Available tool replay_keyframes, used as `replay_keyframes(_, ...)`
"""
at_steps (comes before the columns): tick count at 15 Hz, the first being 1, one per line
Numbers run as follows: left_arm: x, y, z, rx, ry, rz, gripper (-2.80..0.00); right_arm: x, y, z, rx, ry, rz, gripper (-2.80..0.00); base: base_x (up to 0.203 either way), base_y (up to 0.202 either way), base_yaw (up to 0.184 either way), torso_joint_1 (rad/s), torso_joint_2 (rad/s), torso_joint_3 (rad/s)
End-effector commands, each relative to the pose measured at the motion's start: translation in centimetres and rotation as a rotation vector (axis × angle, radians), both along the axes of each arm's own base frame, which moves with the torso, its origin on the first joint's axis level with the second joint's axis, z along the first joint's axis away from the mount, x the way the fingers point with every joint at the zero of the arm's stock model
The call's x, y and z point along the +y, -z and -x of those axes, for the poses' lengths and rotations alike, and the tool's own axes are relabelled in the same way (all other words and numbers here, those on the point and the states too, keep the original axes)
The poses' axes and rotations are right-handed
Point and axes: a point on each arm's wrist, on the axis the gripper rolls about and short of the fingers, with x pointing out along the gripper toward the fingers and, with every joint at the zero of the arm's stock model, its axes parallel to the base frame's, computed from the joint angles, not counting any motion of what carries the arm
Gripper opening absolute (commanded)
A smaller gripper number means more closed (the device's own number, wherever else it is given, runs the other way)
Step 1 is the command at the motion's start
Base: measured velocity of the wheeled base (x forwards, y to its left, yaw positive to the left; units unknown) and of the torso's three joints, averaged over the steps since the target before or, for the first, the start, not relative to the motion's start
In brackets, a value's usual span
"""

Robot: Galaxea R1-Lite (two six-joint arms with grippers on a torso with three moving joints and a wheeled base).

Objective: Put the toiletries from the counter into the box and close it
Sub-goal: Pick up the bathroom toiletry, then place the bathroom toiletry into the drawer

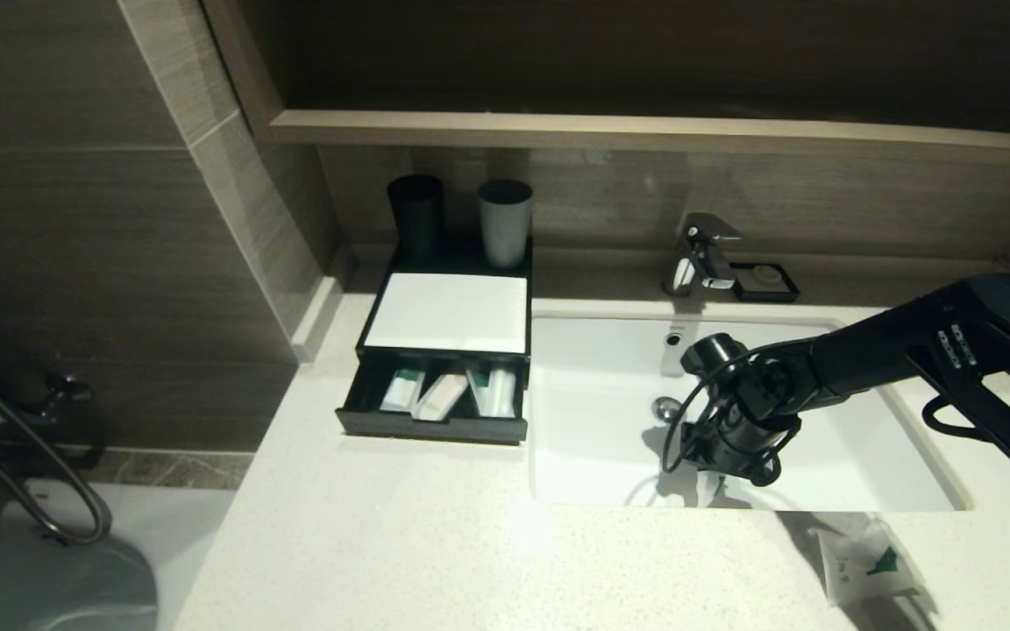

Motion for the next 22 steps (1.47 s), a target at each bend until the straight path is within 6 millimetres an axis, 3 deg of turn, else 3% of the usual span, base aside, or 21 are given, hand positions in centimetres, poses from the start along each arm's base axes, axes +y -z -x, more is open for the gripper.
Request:
replay_keyframes(1,0.0,0.0,0.0,-0.001,-0.001,0.0,-2.8,0.0,-0.6,0.1,-0.014,0.001,-0.004,-2.8,0.0,0.0,0.0,0.0,0.0,0.0)
replay_keyframes(14,0.0,0.0,0.0,-0.001,-0.001,0.0,-2.8,2.7,-9.0,3.4,-0.199,-0.081,-0.062,-2.8,0.0,0.0,0.0,0.0,0.0,0.0)
replay_keyframes(22,0.0,0.0,0.0,-0.001,-0.001,0.0,-2.8,4.3,-13.1,3.5,-0.345,-0.095,-0.081,-2.8,0.0,0.0,0.0,0.0,0.0,0.0)
